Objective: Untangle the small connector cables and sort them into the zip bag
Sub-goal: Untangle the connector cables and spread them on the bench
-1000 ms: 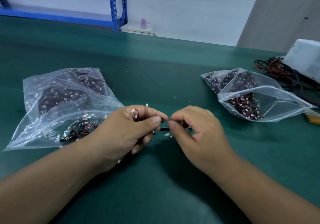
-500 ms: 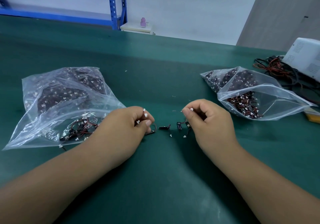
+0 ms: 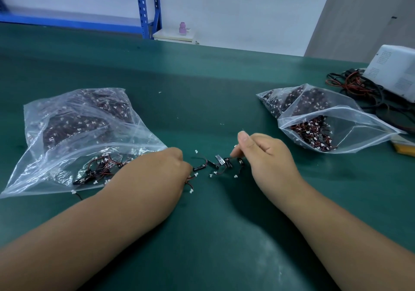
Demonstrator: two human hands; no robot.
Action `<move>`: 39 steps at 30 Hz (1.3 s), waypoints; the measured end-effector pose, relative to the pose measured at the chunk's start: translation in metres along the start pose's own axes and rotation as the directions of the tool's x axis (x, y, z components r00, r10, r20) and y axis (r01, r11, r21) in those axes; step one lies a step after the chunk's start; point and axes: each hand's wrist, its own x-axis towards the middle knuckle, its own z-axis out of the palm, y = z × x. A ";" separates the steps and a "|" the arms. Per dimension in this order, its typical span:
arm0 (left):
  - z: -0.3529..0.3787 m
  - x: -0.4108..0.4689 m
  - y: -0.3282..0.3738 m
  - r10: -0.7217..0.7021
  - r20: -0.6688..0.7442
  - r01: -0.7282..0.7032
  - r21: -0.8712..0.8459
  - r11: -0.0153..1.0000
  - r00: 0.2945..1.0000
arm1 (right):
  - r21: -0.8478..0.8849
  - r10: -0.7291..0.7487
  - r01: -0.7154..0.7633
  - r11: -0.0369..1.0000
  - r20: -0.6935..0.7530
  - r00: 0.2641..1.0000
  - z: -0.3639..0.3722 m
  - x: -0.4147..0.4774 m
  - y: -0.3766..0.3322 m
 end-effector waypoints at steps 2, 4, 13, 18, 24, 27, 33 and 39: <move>0.001 0.002 0.000 -0.004 -0.018 0.004 0.004 1.000 1.000 | 0.003 0.061 -0.061 0.998 -0.044 0.997 0.000 0.001 0.001; 0.002 0.006 0.001 -0.019 -0.062 0.018 -0.011 1.000 0.998 | -0.004 0.115 -0.115 0.993 -0.084 0.990 0.001 0.003 0.002; 0.010 0.015 0.005 0.059 -0.214 -0.104 -0.208 0.973 0.975 | -0.009 0.128 -0.128 0.992 -0.018 0.992 0.005 0.000 -0.002; 0.006 0.007 0.003 -0.017 -0.339 -0.153 -0.468 0.871 0.941 | -0.074 -0.009 0.006 0.997 -0.037 0.999 0.005 -0.002 -0.001; -0.003 0.009 0.011 -0.316 0.199 0.104 -0.950 -0.293 0.928 | -0.285 -0.429 0.403 0.870 -0.033 0.903 0.008 -0.018 -0.011; -0.008 0.010 0.008 -0.232 0.314 0.131 -0.808 -0.575 0.920 | -0.349 -0.509 0.482 0.804 0.014 0.860 0.011 -0.026 -0.018; -0.020 0.010 0.004 -0.093 0.422 0.174 -0.551 -0.816 0.902 | -0.392 -0.664 0.658 0.643 0.142 0.734 0.013 -0.034 -0.031; -0.018 0.005 0.005 0.071 0.385 0.277 -0.510 -0.814 0.920 | -0.455 -0.730 0.751 0.478 0.269 0.628 0.029 -0.037 -0.036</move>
